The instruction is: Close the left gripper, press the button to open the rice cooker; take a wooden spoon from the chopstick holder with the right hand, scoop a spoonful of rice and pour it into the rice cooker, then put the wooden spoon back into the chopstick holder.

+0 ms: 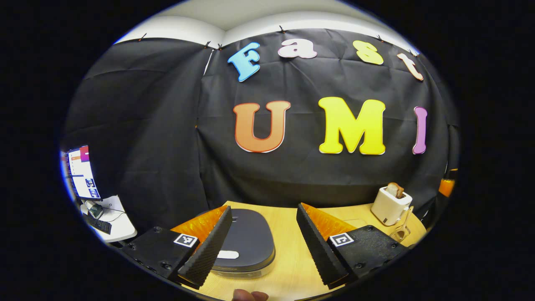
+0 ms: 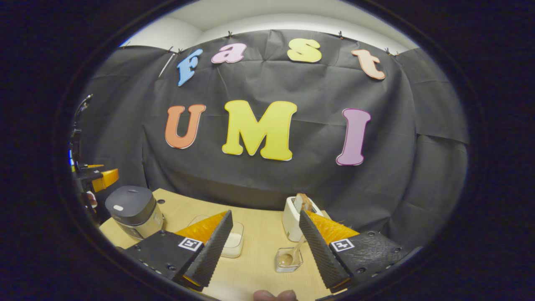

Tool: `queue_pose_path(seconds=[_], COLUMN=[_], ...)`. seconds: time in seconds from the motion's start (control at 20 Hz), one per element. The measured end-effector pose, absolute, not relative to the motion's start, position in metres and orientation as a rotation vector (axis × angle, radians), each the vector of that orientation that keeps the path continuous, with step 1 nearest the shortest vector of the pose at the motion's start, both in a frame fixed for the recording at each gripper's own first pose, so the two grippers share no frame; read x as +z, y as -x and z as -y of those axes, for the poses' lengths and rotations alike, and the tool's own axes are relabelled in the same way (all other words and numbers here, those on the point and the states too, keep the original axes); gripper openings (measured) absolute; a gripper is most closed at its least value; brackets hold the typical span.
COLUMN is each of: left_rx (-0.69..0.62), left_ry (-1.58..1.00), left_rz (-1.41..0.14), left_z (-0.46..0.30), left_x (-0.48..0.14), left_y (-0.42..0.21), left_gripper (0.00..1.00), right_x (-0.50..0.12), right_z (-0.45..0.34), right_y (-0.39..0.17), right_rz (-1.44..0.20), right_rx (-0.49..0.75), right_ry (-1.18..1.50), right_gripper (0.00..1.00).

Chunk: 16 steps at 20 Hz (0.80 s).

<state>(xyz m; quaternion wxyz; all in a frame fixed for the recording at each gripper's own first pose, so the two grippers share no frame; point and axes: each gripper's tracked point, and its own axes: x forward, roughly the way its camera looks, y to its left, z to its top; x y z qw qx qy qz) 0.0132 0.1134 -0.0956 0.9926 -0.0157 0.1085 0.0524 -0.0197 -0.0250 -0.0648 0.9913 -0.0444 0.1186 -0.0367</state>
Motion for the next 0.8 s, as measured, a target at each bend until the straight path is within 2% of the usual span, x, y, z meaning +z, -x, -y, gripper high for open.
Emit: queue_pose_path(seconds=[0.25, 0.5, 0.65, 0.8], left_rx=[0.040, -0.038, -0.053, -0.056], left_ry=[0.016, 0.049, 0.048, 0.047], left_rz=[-0.104, -0.115, -0.119, -0.115], left_z=[-0.065, -0.026, -0.016, -0.009], left_x=[-0.041, -0.037, -0.040, -0.042], left_y=[0.007, 0.030, 0.040, 0.051], left_gripper=[0.98, 0.98, 0.98, 0.98], right_x=[-0.041, -0.028, -0.026, -0.030], right_z=[0.022, 0.011, 0.003, -0.006], right_y=[0.026, 0.036, 0.044, 0.049], right_rz=[-0.169, -0.131, -0.112, -0.116], right_rx=[-0.065, -0.051, -0.042, -0.026], right_ry=[0.036, 0.000, -0.015, -0.032], right_gripper=[0.98, 0.95, 0.97, 0.95])
